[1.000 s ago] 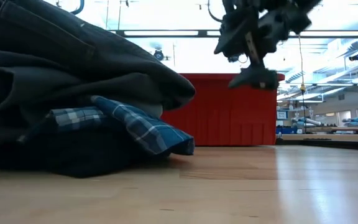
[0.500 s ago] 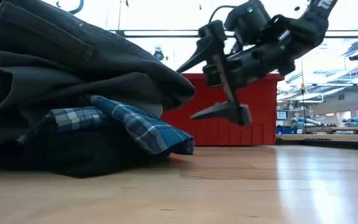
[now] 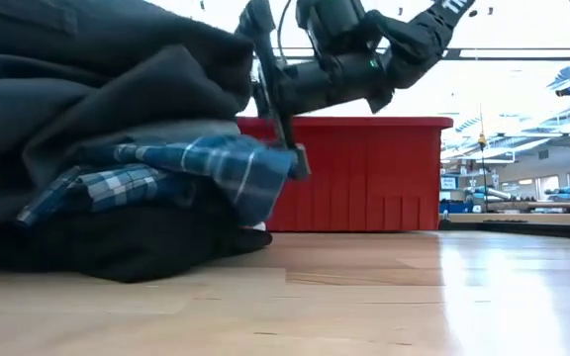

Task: Fold laundry
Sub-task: Put the gray shorts into the red bin

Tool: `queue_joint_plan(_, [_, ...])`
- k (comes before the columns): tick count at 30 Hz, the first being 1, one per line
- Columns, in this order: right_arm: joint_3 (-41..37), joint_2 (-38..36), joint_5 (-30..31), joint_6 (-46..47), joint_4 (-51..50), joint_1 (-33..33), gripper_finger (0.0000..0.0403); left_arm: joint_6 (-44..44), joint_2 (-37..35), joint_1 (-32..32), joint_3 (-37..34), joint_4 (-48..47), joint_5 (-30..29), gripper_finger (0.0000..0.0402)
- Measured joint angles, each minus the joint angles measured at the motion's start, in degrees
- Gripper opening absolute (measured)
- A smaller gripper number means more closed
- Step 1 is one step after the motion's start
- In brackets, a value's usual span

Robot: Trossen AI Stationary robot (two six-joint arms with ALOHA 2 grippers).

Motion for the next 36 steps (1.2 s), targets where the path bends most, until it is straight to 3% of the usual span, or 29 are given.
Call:
queue_joint_plan(5, [4.4, -1.8, -2.9, 3.2, -4.6, 0.0, 0.0395, -1.5, 0.0, 0.0, 0.0, -0.2, -0.2, 0.0143])
queue_joint_plan(14, [6.6, -8.3, -6.2, -1.5, -35.4, 0.1, 0.0369, -2.5, 0.0, 0.1, 0.0, -0.2, -0.3, 0.0143])
queue_joint_plan(19, [6.3, -14.9, -5.9, -4.1, -43.6, 2.0, 0.0358, -2.5, 0.0, 0.1, 0.0, -0.2, -0.1, 0.0143])
queue_joint_plan(23, [0.8, -19.3, -4.8, -2.3, -39.0, 5.0, 0.0350, -2.6, 0.0, 0.1, 0.0, -0.3, 0.1, 0.0143])
queue_joint_plan(28, [-9.4, -17.7, -2.0, 11.2, -17.1, 7.9, 0.0348, -3.1, 0.0, 0.1, 0.0, -0.3, 0.2, 0.0143])
queue_joint_plan(31, [-10.6, -14.8, 3.7, 16.4, -8.4, 10.6, 0.0348, -4.1, 0.0, 0.1, 0.0, -0.4, 0.2, 0.0143])
queue_joint_plan(36, [-5.2, -8.9, 18.4, 17.0, -7.1, 14.9, 0.0348, -5.0, 0.0, 0.1, 0.0, -0.7, 0.3, 0.0143])
